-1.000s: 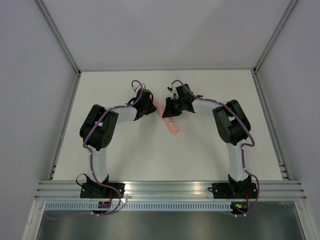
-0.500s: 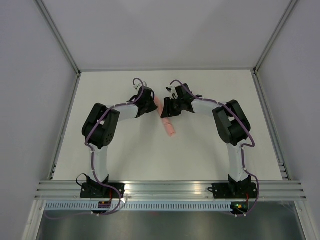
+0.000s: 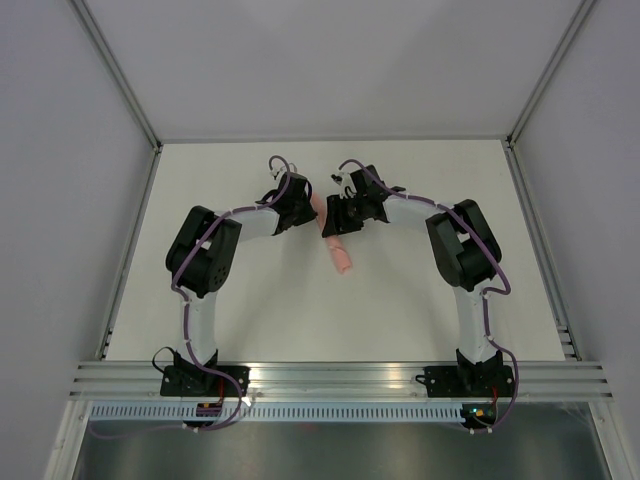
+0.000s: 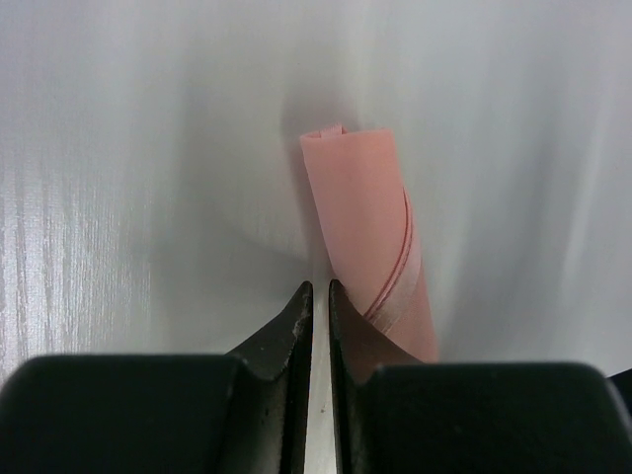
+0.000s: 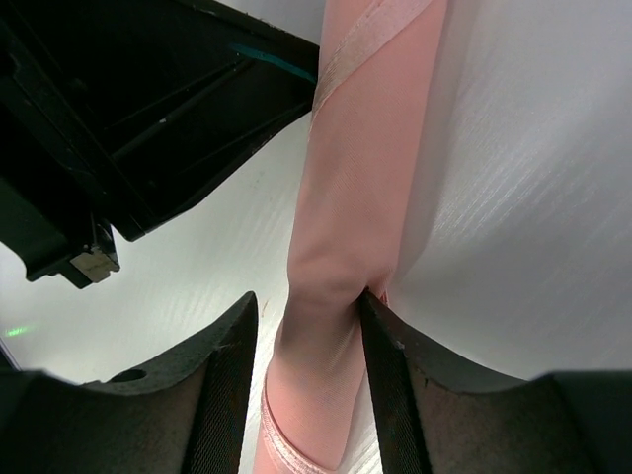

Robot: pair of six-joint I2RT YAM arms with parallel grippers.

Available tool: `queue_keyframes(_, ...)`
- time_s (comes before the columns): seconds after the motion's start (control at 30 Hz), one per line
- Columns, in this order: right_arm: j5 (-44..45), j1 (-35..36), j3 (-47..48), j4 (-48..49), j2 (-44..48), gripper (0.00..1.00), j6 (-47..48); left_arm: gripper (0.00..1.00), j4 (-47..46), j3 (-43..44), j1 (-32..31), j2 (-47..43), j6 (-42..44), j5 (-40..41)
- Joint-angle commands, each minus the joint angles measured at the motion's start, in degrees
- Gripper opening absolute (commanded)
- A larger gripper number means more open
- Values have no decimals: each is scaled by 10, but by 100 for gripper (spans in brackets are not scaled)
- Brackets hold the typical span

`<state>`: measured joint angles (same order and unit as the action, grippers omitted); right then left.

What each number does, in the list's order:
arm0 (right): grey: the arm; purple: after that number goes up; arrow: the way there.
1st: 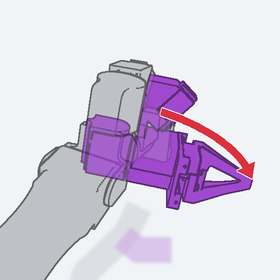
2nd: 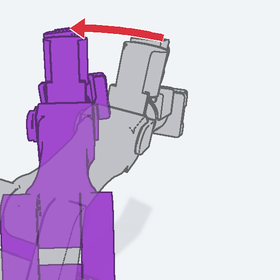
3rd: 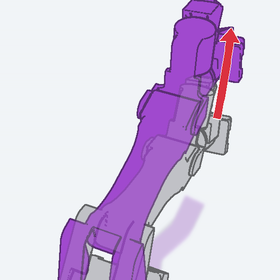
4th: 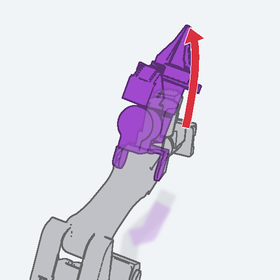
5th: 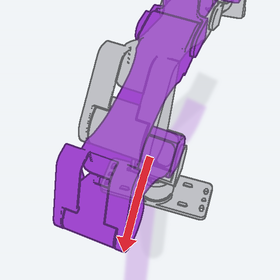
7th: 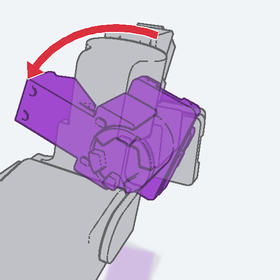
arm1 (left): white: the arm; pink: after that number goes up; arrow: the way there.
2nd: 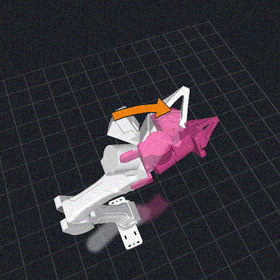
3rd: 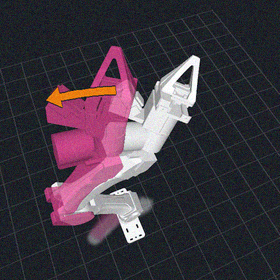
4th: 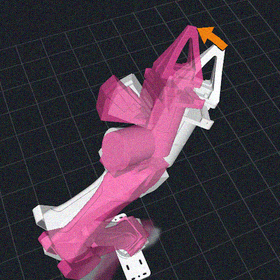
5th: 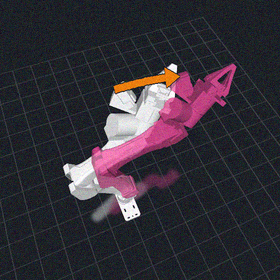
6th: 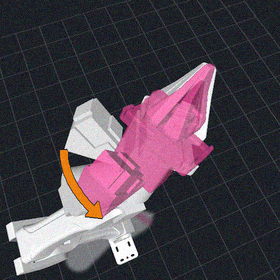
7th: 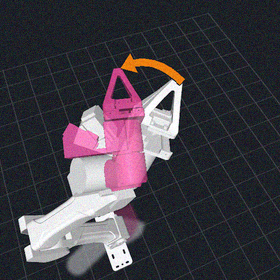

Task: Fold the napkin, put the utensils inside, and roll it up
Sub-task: Roll the napkin with the utensil

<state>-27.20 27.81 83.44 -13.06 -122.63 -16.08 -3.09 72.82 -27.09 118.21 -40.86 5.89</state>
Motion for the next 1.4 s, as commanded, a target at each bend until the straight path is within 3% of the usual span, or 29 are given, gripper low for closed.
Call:
queue_keyframes(0.0, 27, -7, 5, -90, -27, 53, 10, 15, 27, 12, -3, 14, 23, 3)
queue_keyframes(0.57, -55, -20, 61, -113, -23, 54, 7, 15, 27, 13, -4, 18, 22, 6)
queue_keyframes(1.17, -58, -45, 103, -115, -17, 54, -6, 15, 27, 11, -5, 18, 21, 7)
queue_keyframes(1.37, -60, -54, 110, -121, -18, 54, 6, 19, 27, 12, -5, 14, 27, 6)
